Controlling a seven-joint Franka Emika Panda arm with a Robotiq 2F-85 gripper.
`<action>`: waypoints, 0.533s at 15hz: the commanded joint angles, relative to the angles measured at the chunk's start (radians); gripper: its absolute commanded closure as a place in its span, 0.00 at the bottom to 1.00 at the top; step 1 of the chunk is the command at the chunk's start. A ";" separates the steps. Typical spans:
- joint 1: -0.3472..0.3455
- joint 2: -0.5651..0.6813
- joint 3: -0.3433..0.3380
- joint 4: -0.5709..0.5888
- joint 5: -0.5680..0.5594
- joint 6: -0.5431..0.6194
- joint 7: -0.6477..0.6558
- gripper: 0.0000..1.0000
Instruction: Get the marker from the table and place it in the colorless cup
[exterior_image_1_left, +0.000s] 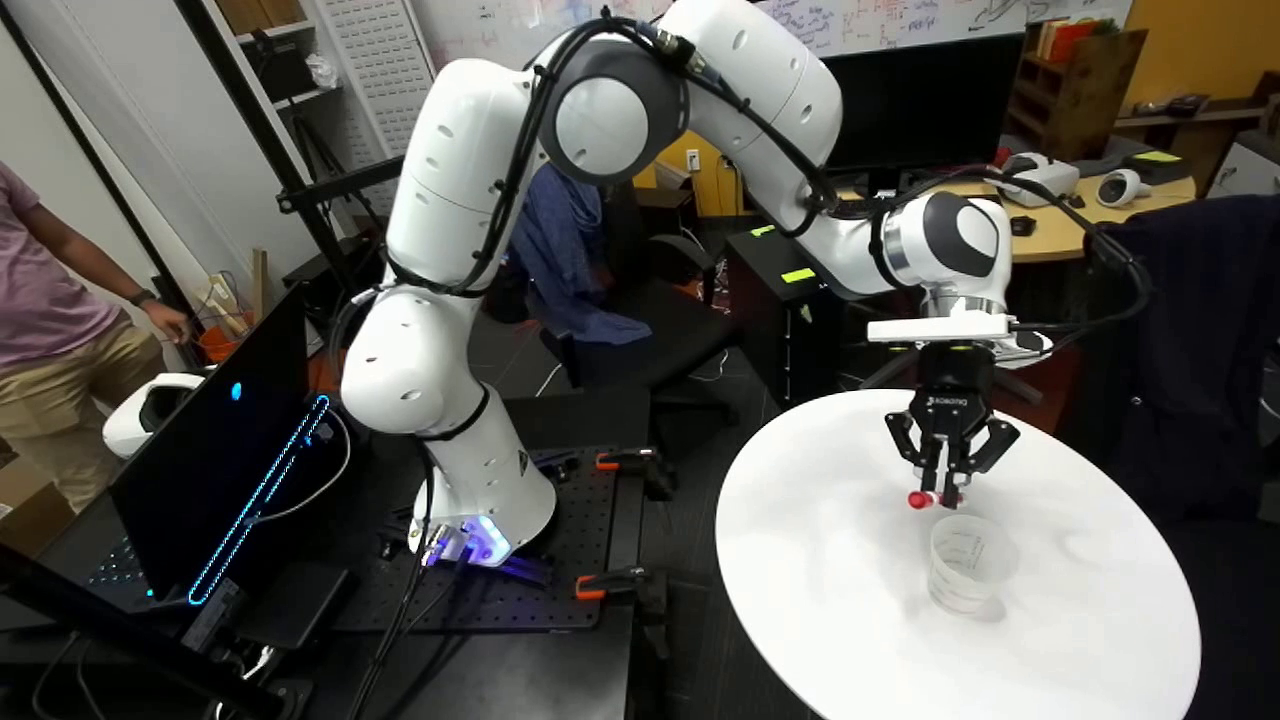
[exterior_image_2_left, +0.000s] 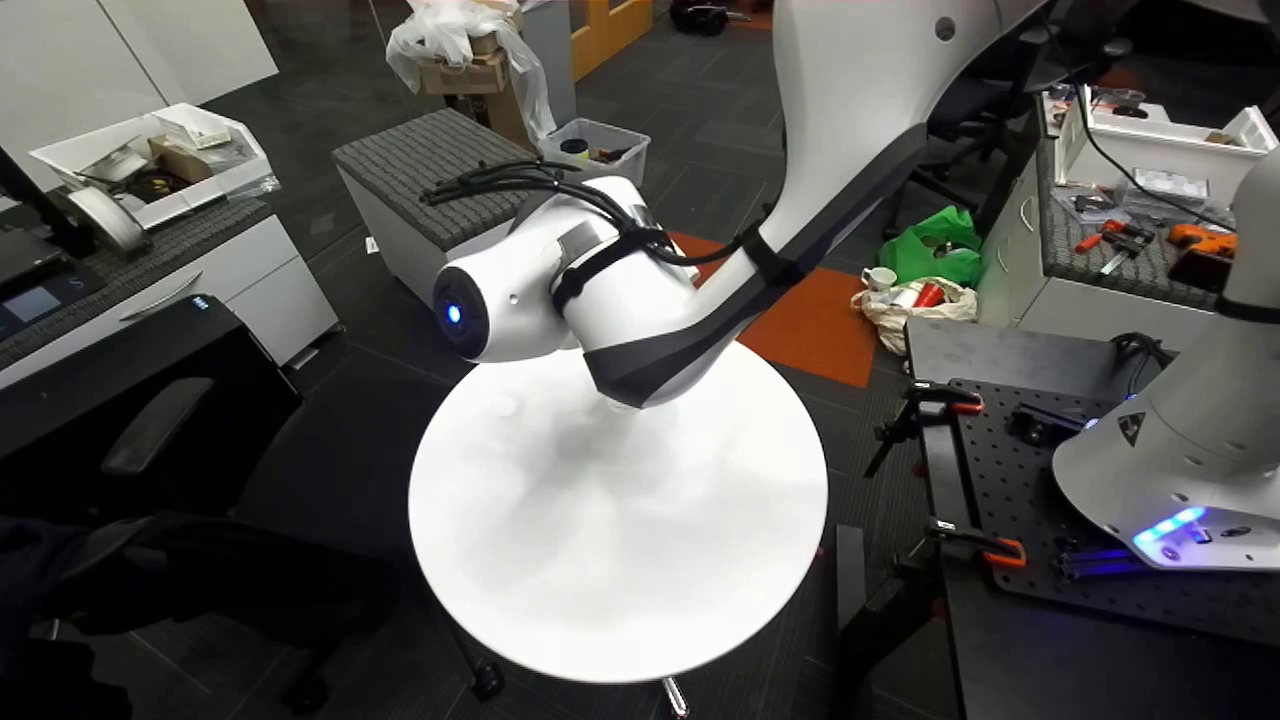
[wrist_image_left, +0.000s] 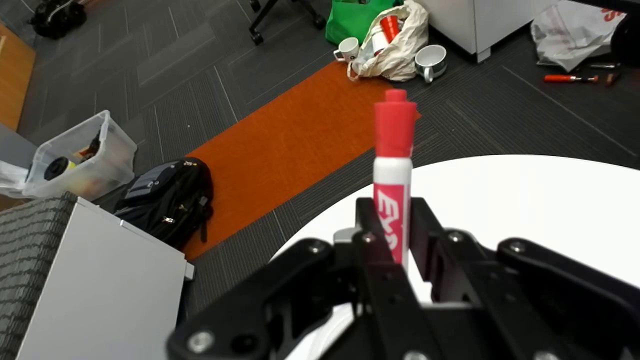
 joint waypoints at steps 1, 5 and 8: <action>-0.015 0.045 0.028 0.069 -0.018 -0.064 -0.078 0.95; -0.017 0.091 0.028 0.128 -0.020 -0.106 -0.143 0.95; -0.018 0.131 0.029 0.181 -0.022 -0.138 -0.196 0.95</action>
